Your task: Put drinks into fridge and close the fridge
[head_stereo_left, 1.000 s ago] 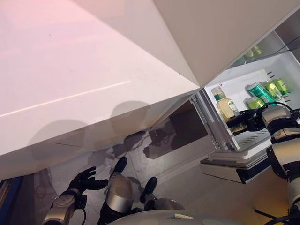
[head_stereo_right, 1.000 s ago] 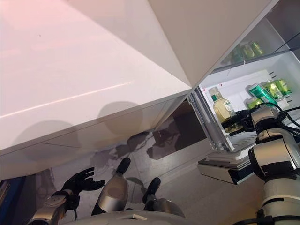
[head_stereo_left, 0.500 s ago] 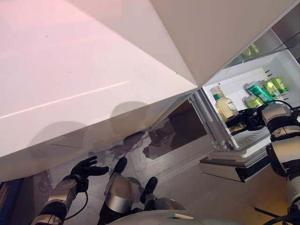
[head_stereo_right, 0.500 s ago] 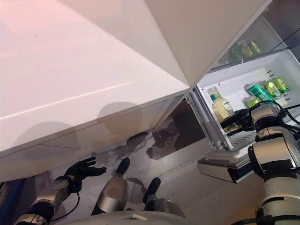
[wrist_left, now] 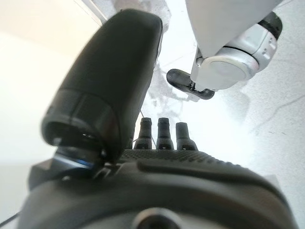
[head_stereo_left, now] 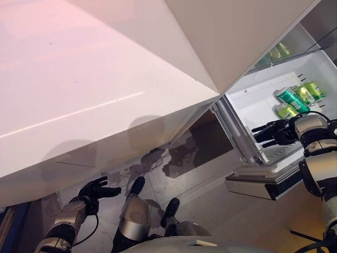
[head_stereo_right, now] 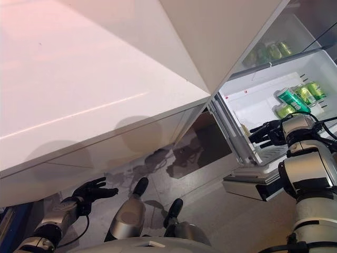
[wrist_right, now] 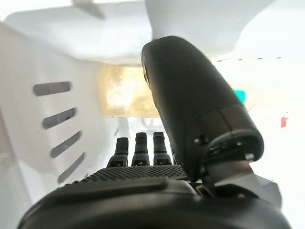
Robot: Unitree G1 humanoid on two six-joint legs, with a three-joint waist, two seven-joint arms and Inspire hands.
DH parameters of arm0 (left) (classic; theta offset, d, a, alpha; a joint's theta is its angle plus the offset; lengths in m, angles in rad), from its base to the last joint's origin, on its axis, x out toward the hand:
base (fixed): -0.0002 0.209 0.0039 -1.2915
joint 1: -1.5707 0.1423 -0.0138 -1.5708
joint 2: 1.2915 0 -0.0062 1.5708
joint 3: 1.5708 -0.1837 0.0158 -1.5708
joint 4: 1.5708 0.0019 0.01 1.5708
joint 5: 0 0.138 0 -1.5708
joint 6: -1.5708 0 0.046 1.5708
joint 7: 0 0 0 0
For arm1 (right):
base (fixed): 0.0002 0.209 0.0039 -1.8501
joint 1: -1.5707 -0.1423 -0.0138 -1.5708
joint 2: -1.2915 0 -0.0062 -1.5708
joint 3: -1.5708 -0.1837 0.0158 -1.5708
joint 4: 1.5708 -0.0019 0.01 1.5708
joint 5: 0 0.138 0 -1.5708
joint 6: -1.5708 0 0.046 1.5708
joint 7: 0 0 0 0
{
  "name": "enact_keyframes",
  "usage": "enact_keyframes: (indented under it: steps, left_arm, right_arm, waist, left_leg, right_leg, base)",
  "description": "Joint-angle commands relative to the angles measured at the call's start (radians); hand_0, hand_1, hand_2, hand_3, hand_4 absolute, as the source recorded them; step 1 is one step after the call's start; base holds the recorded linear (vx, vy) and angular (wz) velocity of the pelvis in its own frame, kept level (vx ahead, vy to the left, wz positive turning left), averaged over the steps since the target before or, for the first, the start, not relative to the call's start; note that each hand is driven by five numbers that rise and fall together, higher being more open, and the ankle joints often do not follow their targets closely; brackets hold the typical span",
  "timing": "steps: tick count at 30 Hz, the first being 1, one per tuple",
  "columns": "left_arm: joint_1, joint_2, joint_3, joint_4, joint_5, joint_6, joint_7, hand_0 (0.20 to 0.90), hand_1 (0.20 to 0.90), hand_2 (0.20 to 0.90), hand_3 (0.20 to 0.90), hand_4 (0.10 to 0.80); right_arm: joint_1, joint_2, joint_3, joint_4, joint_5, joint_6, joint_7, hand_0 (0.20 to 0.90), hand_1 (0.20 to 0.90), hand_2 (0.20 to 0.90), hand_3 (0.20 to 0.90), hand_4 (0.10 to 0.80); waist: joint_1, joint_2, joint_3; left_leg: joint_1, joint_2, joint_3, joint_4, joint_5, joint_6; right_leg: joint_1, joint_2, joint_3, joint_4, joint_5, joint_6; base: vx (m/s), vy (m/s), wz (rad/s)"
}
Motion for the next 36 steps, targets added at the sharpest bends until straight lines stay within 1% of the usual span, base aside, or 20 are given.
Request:
enact_keyframes:
  steps: [1,5,8,9,10,11,14,16,18,20,23,26,27,28,29,31,32,33,35,36]
  left_arm:
    - [0.014,0.027,-0.033,0.017,-0.02,-0.007,0.0,0.9,0.9,0.9,0.9,0.8]
    - [0.007,0.026,-0.031,0.032,-0.026,-0.008,0.0,0.9,0.9,0.9,0.9,0.8]
    - [0.003,0.024,-0.024,0.049,-0.024,-0.012,-0.01,0.9,0.9,0.9,0.9,0.8]
    - [0.002,0.024,-0.025,0.051,-0.025,-0.013,-0.01,0.9,0.9,0.9,0.9,0.8]
    - [0.002,0.018,-0.028,0.056,-0.027,-0.012,-0.009,0.9,0.9,0.9,0.9,0.8]
    - [0.002,0.015,-0.031,0.058,-0.027,-0.009,-0.008,0.9,0.9,0.9,0.9,0.8]
    - [-0.001,0.01,-0.039,0.075,-0.033,-0.003,-0.021,0.9,0.9,0.9,0.9,0.8]
    - [0.0,0.005,-0.043,0.084,-0.033,-0.004,-0.025,0.9,0.9,0.9,0.9,0.8]
    - [0.006,-0.007,-0.048,0.099,-0.032,-0.007,-0.033,0.9,0.9,0.9,0.9,0.8]
    - [0.02,-0.026,-0.048,0.115,-0.036,-0.009,-0.042,0.9,0.9,0.9,0.9,0.8]
    - [0.041,-0.056,-0.04,0.15,-0.037,-0.028,-0.054,0.9,0.9,0.9,0.9,0.8]
    - [0.055,-0.078,-0.032,0.177,-0.028,-0.046,-0.064,0.9,0.9,0.9,0.9,0.8]
    - [0.055,-0.078,-0.032,0.177,-0.028,-0.046,-0.064,0.9,0.9,0.9,0.9,0.8]
    - [0.06,-0.087,-0.03,0.185,-0.02,-0.049,-0.065,0.9,0.9,0.9,0.9,0.8]
    - [0.07,-0.104,-0.024,0.202,-0.007,-0.055,-0.064,0.9,0.9,0.9,0.9,0.8]
    - [0.078,-0.11,-0.019,0.209,0.003,-0.058,-0.071,0.9,0.9,0.9,0.9,0.8]
    - [0.088,-0.121,-0.011,0.218,0.01,-0.068,-0.078,0.9,0.9,0.9,0.9,0.8]
    - [0.09,-0.121,-0.011,0.218,0.011,-0.07,-0.079,0.9,0.9,0.9,0.9,0.8]
    - [0.105,-0.132,0.001,0.224,0.022,-0.077,-0.091,0.9,0.9,0.9,0.9,0.8]
    - [0.115,-0.141,0.011,0.225,0.035,-0.085,-0.099,0.9,0.9,0.9,0.9,0.8]
  right_arm:
    - [-0.111,-0.106,0.091,-0.01,-0.004,-0.011,-0.042,0.9,0.9,0.9,0.9,0.8]
    - [-0.115,-0.11,0.086,-0.015,0.036,-0.012,-0.104,0.9,0.9,0.9,0.9,0.8]
    - [-0.121,-0.118,0.072,-0.026,0.105,-0.028,-0.223,0.9,0.9,0.9,0.9,0.8]
    - [-0.121,-0.119,0.071,-0.028,0.118,-0.03,-0.237,0.9,0.9,0.9,0.9,0.8]
    - [-0.124,-0.125,0.056,-0.037,0.17,-0.047,-0.324,0.9,0.9,0.9,0.9,0.8]
    - [-0.125,-0.129,0.044,-0.046,0.199,-0.065,-0.373,0.9,0.9,0.9,0.9,0.8]
    - [-0.127,-0.147,0.015,-0.096,0.288,-0.142,-0.485,0.9,0.9,0.9,0.9,0.8]
    - [-0.122,-0.157,0.0,-0.139,0.325,-0.166,-0.52,0.9,0.9,0.9,0.9,0.8]
    - [-0.101,-0.174,-0.028,-0.222,0.355,-0.218,-0.592,0.9,0.9,0.9,0.9,0.8]
    - [-0.057,-0.192,-0.07,-0.363,0.402,-0.269,-0.684,0.9,0.9,0.9,0.9,0.8]
    - [0.026,-0.2,-0.145,-0.553,0.403,-0.313,-0.763,0.9,0.9,0.9,0.9,0.8]
    - [0.117,-0.187,-0.236,-0.704,0.397,-0.354,-0.798,0.9,0.9,0.9,0.9,0.8]
    - [0.117,-0.187,-0.236,-0.704,0.397,-0.354,-0.798,0.9,0.9,0.9,0.9,0.8]
    - [0.145,-0.182,-0.266,-0.751,0.398,-0.381,-0.809,0.9,0.9,0.9,0.9,0.8]
    - [0.21,-0.17,-0.331,-0.865,0.392,-0.417,-0.826,0.9,0.9,0.9,0.9,0.8]
    - [0.254,-0.159,-0.369,-0.93,0.393,-0.449,-0.847,0.9,0.9,0.9,0.9,0.8]
    - [0.322,-0.139,-0.427,-1.031,0.384,-0.478,-0.87,0.9,0.9,0.9,0.9,0.8]
    - [0.333,-0.136,-0.435,-1.041,0.384,-0.491,-0.877,0.9,0.9,0.9,0.9,0.8]
    - [0.409,-0.107,-0.5,-1.145,0.378,-0.542,-0.912,0.9,0.9,0.9,0.9,0.8]
    - [0.455,-0.09,-0.537,-1.194,0.369,-0.592,-0.934,0.9,0.9,0.9,0.9,0.8]
  waist:
    - [-0.021,0.038,-0.055]
    - [-0.028,0.04,-0.058]
    - [-0.037,0.042,-0.065]
    - [-0.038,0.043,-0.066]
    - [-0.044,0.047,-0.072]
    - [-0.049,0.049,-0.076]
    - [-0.066,0.058,-0.089]
    - [-0.075,0.061,-0.096]
    - [-0.092,0.068,-0.111]
    - [-0.118,0.082,-0.129]
    - [-0.154,0.102,-0.154]
    - [-0.179,0.119,-0.174]
    - [-0.179,0.119,-0.174]
    - [-0.189,0.126,-0.181]
    - [-0.209,0.139,-0.194]
    - [-0.22,0.144,-0.2]
    - [-0.24,0.151,-0.208]
    - [-0.241,0.151,-0.21]
    - [-0.262,0.158,-0.218]
    - [-0.274,0.162,-0.221]
  left_leg:
    - [-0.035,-0.046,0.068,0.007,-0.029,0.062]
    - [-0.032,-0.046,0.072,0.008,-0.032,0.063]
    - [-0.024,-0.043,0.079,0.003,-0.034,0.063]
    - [-0.023,-0.043,0.08,0.003,-0.034,0.063]
    - [-0.017,-0.043,0.082,0.0,-0.034,0.064]
    - [-0.015,-0.043,0.085,0.001,-0.037,0.065]
    - [-0.005,-0.043,0.093,-0.001,-0.042,0.066]
    - [-0.001,-0.044,0.097,0.001,-0.045,0.067]
    - [0.008,-0.045,0.103,0.003,-0.051,0.067]
    - [0.02,-0.045,0.112,0.005,-0.057,0.066]
    - [0.037,-0.047,0.122,0.003,-0.065,0.069]
    - [0.051,-0.05,0.129,0.0,-0.07,0.071]
    - [0.051,-0.05,0.129,0.0,-0.07,0.071]
    - [0.058,-0.05,0.131,-0.002,-0.073,0.073]
    - [0.068,-0.05,0.136,-0.004,-0.077,0.076]
    - [0.073,-0.049,0.139,-0.005,-0.08,0.077]
    - [0.08,-0.049,0.144,-0.008,-0.083,0.077]
    - [0.081,-0.049,0.145,-0.009,-0.083,0.077]
    - [0.091,-0.047,0.151,-0.015,-0.086,0.079]
    - [0.096,-0.047,0.156,-0.018,-0.088,0.08]
  right_leg:
    - [-0.073,0.01,0.008,0.057,0.061,0.019]
    - [-0.073,0.01,0.012,0.059,0.059,0.02]
    - [-0.071,0.011,0.016,0.059,0.057,0.018]
    - [-0.07,0.011,0.016,0.059,0.057,0.018]
    - [-0.069,0.011,0.018,0.06,0.055,0.018]
    - [-0.068,0.011,0.02,0.06,0.053,0.018]
    - [-0.064,0.009,0.024,0.062,0.05,0.02]
    - [-0.062,0.007,0.026,0.064,0.047,0.02]
    - [-0.058,0.005,0.031,0.066,0.043,0.021]
    - [-0.054,0.003,0.04,0.071,0.037,0.022]
    - [-0.047,0.0,0.059,0.073,0.03,0.022]
    - [-0.04,-0.001,0.074,0.072,0.026,0.022]
    - [-0.04,-0.001,0.074,0.072,0.026,0.022]
    - [-0.037,-0.002,0.08,0.071,0.023,0.022]
    - [-0.032,-0.004,0.088,0.07,0.02,0.023]
    - [-0.029,-0.004,0.094,0.07,0.018,0.024]
    - [-0.028,-0.004,0.104,0.07,0.016,0.024]
    - [-0.027,-0.004,0.106,0.069,0.016,0.024]
    - [-0.026,-0.001,0.116,0.069,0.013,0.023]
    - [-0.025,0.0,0.122,0.068,0.012,0.022]
  base:
    - [0.0,0.0,0.0]
    - [0.0,0.0,0.0]
    - [0.0,0.0,0.0]
    - [0.005,0.054,0.0]
    - [0.006,0.062,-0.02]
    - [0.007,0.078,-0.02]
    - [0.004,0.076,-0.01]
    - [0.008,0.061,-0.02]
    - [0.029,0.08,-0.03]
    - [0.043,0.106,-0.02]
    - [0.05,0.109,-0.13]
    - [0.045,0.078,-0.11]
    - [0.029,0.045,-0.12]
    - [0.049,0.063,-0.09]
    - [0.053,0.066,-0.06]
    - [0.038,0.046,-0.06]
    - [0.027,0.036,-0.06]
    - [0.024,0.033,-0.06]
    - [0.015,0.02,-0.09]
    - [0.009,0.016,-0.19]
